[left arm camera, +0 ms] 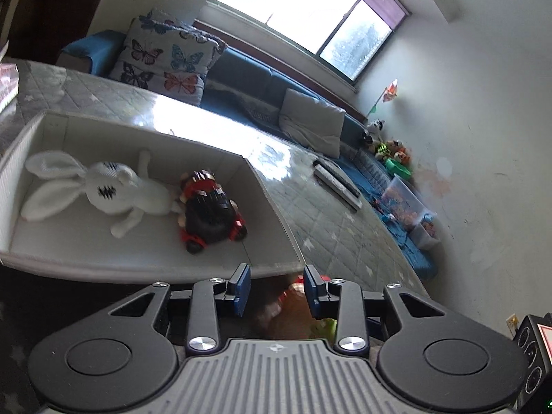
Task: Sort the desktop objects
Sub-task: 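Close the left tool on the tan peanut-shaped toy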
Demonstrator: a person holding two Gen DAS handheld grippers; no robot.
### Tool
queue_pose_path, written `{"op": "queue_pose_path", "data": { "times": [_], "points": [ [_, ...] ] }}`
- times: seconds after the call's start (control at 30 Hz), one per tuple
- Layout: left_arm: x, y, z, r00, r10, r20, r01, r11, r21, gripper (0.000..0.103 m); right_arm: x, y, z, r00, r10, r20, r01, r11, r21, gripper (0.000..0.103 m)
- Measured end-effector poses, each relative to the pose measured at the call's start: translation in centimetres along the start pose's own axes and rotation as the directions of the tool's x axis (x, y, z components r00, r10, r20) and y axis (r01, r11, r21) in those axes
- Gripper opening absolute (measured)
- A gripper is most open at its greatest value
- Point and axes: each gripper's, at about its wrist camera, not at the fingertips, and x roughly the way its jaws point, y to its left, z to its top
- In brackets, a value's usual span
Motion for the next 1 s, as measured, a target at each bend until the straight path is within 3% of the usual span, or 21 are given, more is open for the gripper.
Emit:
{"op": "queue_pose_path", "data": {
  "times": [0.37,0.63,1.0],
  "points": [
    [2.8,-0.6,-2.9,0.993,-0.029,-0.112,0.026,0.999,-0.022,0.036,-0.4,-2.1,-2.4,0.999,-0.053,-0.007,0.054,0.996,0.073,0.083],
    [3.7,-1.4,-3.3,0.990,-0.046,-0.133,0.044,0.999,-0.021,0.036,0.0,-3.9,-3.1,0.995,-0.092,-0.030,0.094,0.992,0.083,0.083],
    [4.6,-1.4,-3.0,0.989,-0.056,-0.139,0.053,0.998,-0.022,0.036,0.6,-2.8,-1.3,0.999,-0.031,0.013,0.030,1.000,0.007,0.083]
  ]
}}
